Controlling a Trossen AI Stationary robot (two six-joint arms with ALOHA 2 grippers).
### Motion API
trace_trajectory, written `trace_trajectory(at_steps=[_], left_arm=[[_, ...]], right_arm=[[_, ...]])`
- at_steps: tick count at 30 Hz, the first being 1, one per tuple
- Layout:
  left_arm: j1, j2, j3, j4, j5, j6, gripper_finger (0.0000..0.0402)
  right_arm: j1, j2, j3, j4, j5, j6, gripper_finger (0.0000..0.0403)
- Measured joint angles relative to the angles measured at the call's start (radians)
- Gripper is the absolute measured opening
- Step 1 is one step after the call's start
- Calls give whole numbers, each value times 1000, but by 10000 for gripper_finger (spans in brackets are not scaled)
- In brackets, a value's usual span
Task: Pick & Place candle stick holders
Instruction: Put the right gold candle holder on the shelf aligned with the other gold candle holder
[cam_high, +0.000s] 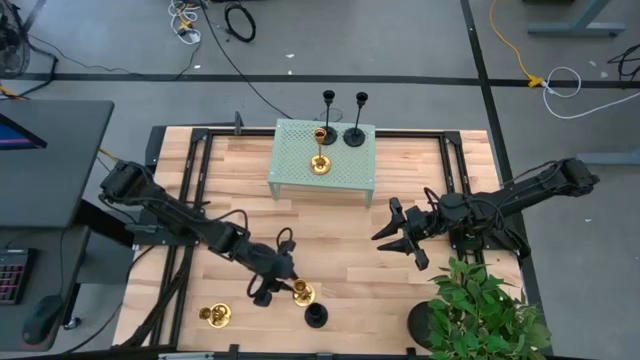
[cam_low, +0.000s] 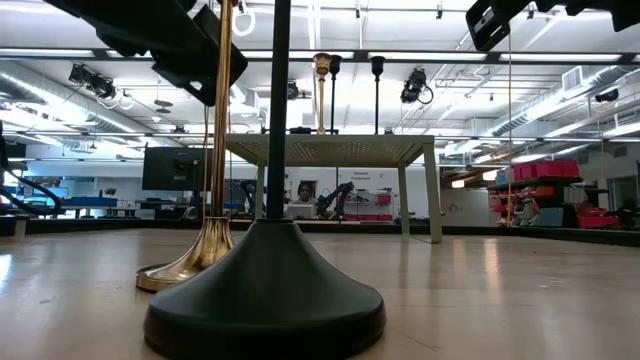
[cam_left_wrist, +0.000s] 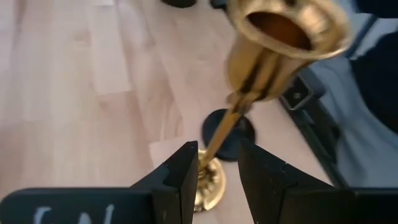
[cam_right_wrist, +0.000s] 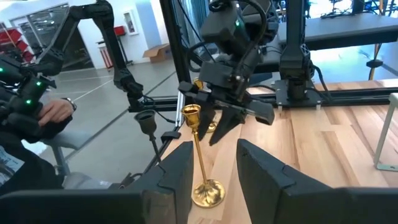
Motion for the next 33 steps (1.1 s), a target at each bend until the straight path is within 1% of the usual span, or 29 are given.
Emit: trace_trajectory(at_steps=[2, 4, 6, 8, 13, 20, 24, 27, 29, 33], left_arm=[[-6, 0, -11, 22, -46, -2, 115], [-13, 0, -26, 95, -65, 5, 115], [-18, 0, -44, 170, -61, 19, 115], [-25, 1, -58, 201, -43, 26, 115], [-41, 1, -58, 199, -30, 12, 115], [-49, 1, -58, 209, -76, 8, 115], [-49, 2, -58, 218, -82, 8, 115], [-49, 37, -57, 251, -82, 8, 115], [-49, 81, -57, 312, -78, 8, 115], [-46, 133, -57, 356, -45, 19, 115]], right_arm=[[0, 0, 0, 0, 0, 0, 123], [0, 0, 0, 0, 0, -4, 123], [0, 0, 0, 0, 0, -7, 123], [0, 0, 0, -1, 0, -9, 123], [0, 0, 0, -1, 0, -16, 123], [0, 0, 1, -1, 0, -26, 123], [0, 0, 1, -2, 0, -26, 123], [0, 0, 1, -2, 0, -27, 123], [0, 0, 1, -3, 0, -34, 123], [0, 0, 1, -3, 0, -36, 123]])
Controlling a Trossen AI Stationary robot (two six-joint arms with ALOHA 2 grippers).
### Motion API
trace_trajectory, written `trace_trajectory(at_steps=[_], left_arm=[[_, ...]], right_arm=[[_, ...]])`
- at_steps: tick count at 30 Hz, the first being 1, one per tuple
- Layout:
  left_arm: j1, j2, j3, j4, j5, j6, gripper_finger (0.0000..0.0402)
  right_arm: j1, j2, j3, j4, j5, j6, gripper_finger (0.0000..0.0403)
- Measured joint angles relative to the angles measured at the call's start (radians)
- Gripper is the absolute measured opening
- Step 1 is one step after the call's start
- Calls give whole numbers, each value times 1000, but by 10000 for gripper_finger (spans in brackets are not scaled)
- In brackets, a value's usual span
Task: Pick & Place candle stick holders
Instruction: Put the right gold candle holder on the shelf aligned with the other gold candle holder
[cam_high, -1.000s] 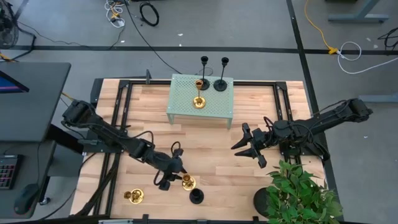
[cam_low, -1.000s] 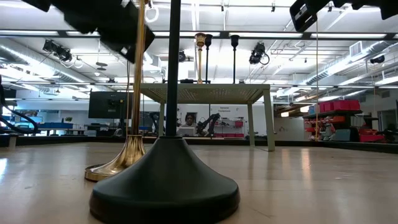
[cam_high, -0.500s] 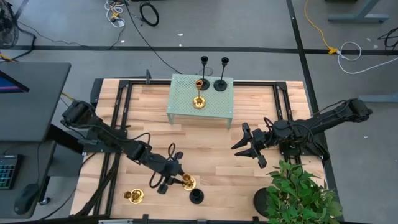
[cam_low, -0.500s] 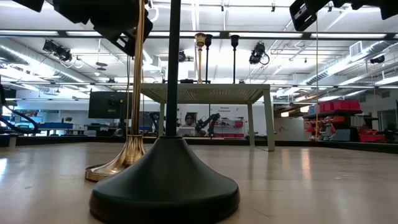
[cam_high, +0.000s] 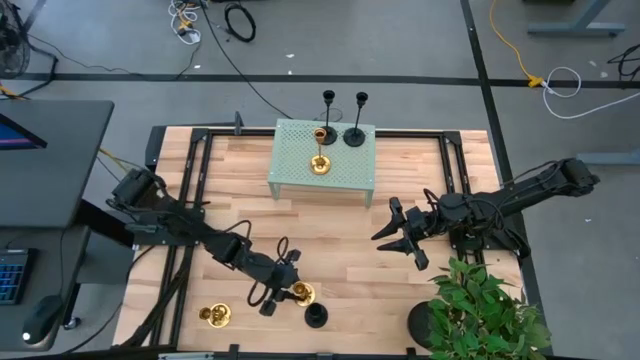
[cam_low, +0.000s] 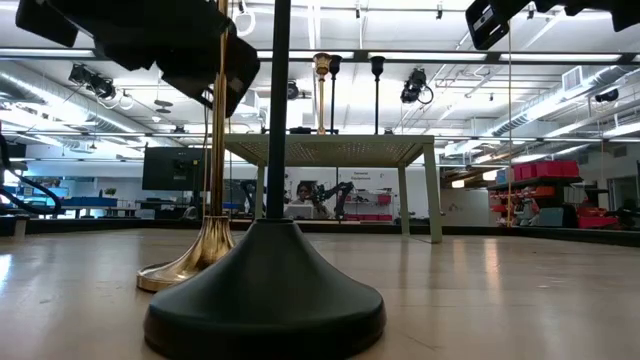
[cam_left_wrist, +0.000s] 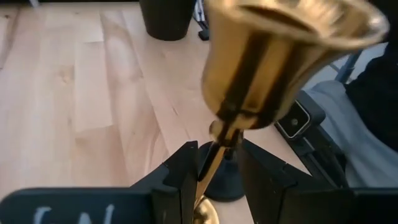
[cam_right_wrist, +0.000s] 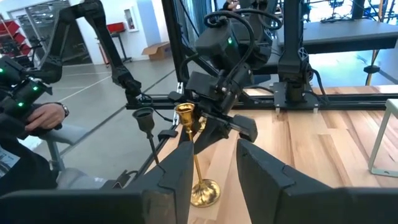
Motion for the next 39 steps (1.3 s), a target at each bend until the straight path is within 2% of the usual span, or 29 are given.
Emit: trace_trajectory(at_steps=[8, 16, 25, 34, 39], left_arm=[[0, 3, 0, 2, -2, 7, 105], [9, 3, 1, 3, -6, 21, 17], [76, -24, 1, -41, -11, -24, 14], [184, -209, 28, -197, -11, -26, 17], [275, -273, 125, -321, -11, -26, 14]], right_arm=[[0, 0, 0, 0, 0, -2, 123], [0, 0, 0, 0, 0, -2, 123], [0, 0, 0, -11, 9, -4, 123], [0, 3, 0, -21, 125, -18, 123], [0, 38, 1, 5, 257, -21, 123]])
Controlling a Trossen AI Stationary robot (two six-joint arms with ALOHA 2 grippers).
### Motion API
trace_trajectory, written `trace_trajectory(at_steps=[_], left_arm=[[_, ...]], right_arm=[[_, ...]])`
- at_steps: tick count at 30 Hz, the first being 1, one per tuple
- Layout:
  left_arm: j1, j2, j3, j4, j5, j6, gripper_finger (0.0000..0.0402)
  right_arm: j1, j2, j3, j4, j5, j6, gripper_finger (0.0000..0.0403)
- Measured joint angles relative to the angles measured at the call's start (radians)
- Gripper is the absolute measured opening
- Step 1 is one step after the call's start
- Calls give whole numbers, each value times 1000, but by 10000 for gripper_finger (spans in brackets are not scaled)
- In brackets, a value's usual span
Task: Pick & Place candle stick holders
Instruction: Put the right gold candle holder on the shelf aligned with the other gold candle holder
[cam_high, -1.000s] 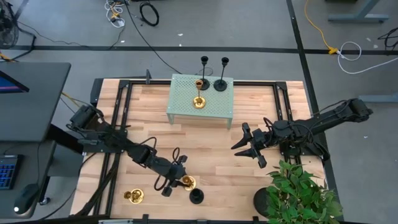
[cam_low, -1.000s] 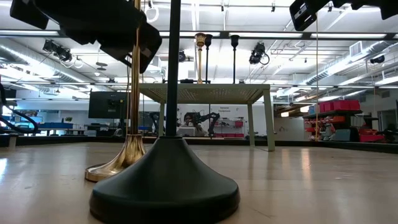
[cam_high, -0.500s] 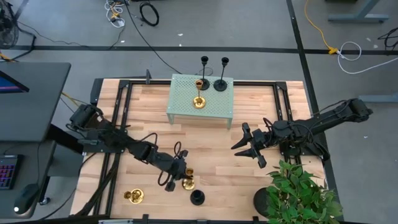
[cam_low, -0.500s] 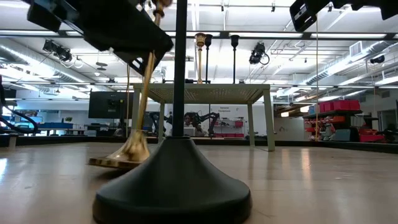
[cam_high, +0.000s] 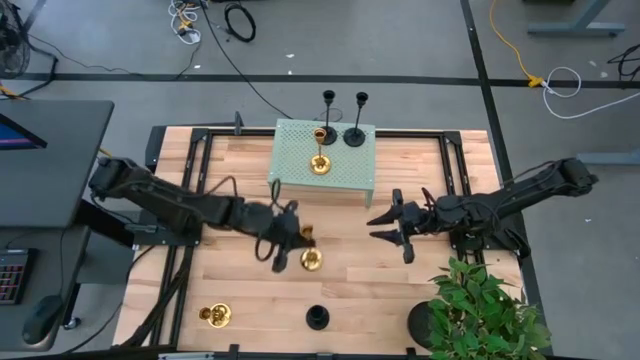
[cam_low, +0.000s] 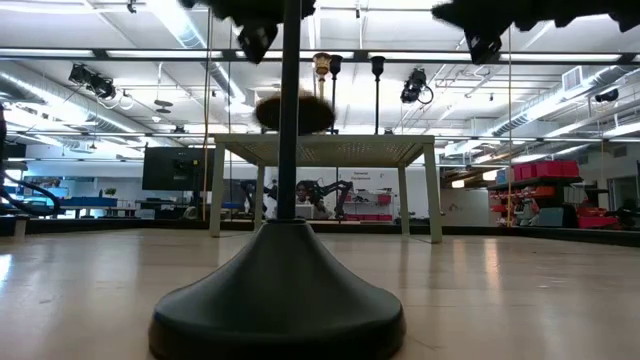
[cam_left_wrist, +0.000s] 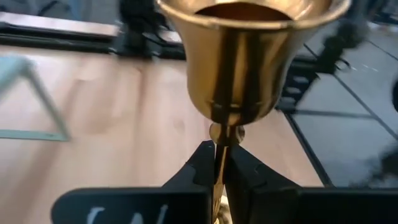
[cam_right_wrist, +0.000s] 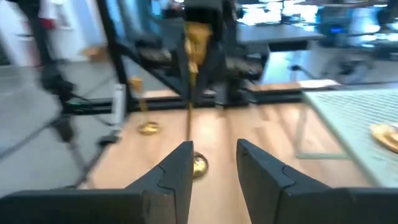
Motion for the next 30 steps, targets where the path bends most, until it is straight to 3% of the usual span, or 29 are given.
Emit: trace_trajectory(at_steps=[4, 8, 13, 19, 30], left_arm=[[68, -3, 141, -137, 1, 13, 14], [117, 18, 284, -274, 2, 62, 15], [150, 48, 406, -330, 4, 120, 14], [179, 68, 428, -353, 4, 133, 15], [208, 109, 427, -349, 4, 145, 17]], right_arm=[[-1, 42, 0, 64, 75, -29, 123], [-6, 96, 0, 193, 86, -68, 123], [-40, 162, 0, 330, 139, -83, 123], [-103, 252, 9, 451, 121, -85, 123], [-159, 408, 130, 454, 45, -104, 123]])
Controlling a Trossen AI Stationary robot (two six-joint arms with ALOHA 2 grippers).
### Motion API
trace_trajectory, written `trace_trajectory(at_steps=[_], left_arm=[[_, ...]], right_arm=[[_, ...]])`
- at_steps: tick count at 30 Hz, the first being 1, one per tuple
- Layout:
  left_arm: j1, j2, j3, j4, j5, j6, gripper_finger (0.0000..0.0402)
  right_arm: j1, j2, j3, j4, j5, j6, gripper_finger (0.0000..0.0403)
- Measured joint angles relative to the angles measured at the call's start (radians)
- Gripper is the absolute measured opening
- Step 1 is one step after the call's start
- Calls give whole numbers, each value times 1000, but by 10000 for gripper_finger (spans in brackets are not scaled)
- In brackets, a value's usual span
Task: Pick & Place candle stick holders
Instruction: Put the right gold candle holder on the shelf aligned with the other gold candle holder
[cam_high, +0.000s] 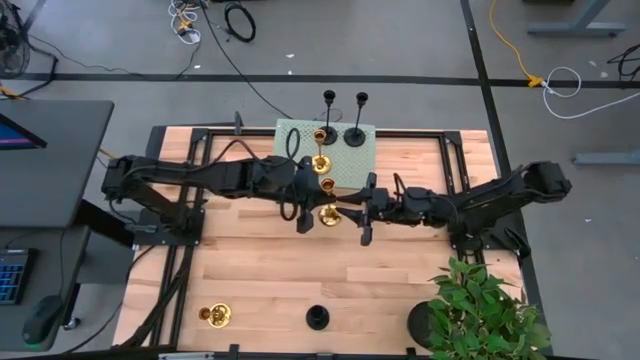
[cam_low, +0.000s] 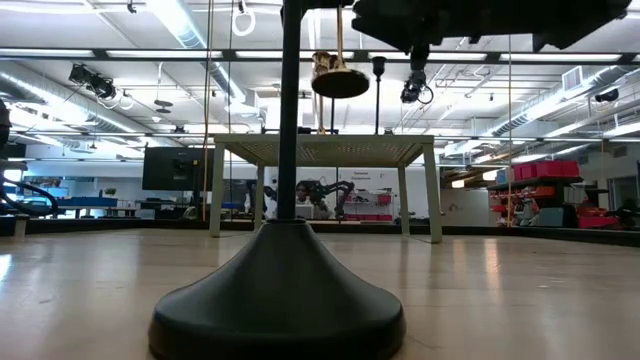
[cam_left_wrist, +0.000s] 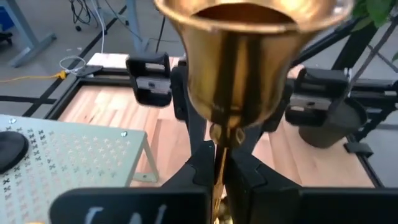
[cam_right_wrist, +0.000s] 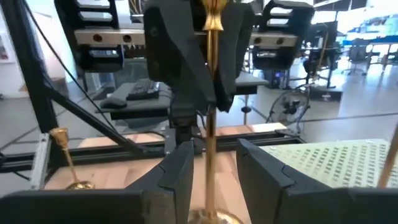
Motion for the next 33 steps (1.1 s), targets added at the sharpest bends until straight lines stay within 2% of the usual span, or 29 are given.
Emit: trace_trajectory(at_steps=[15, 18, 22, 33], left_arm=[[-1, -1, -1, -3, 0, 48, 15], [-1, -1, -1, -5, 0, 48, 19], [0, -1, -1, -8, 0, 49, 25], [0, -1, -1, -19, -6, 107, 29]], right_arm=[[-29, 120, 98, -2, -25, -24, 119], [-33, 120, 98, -3, -23, -26, 91], [-32, 120, 98, 6, -22, -56, 20], [-45, 120, 97, 3, 0, -68, 6]])
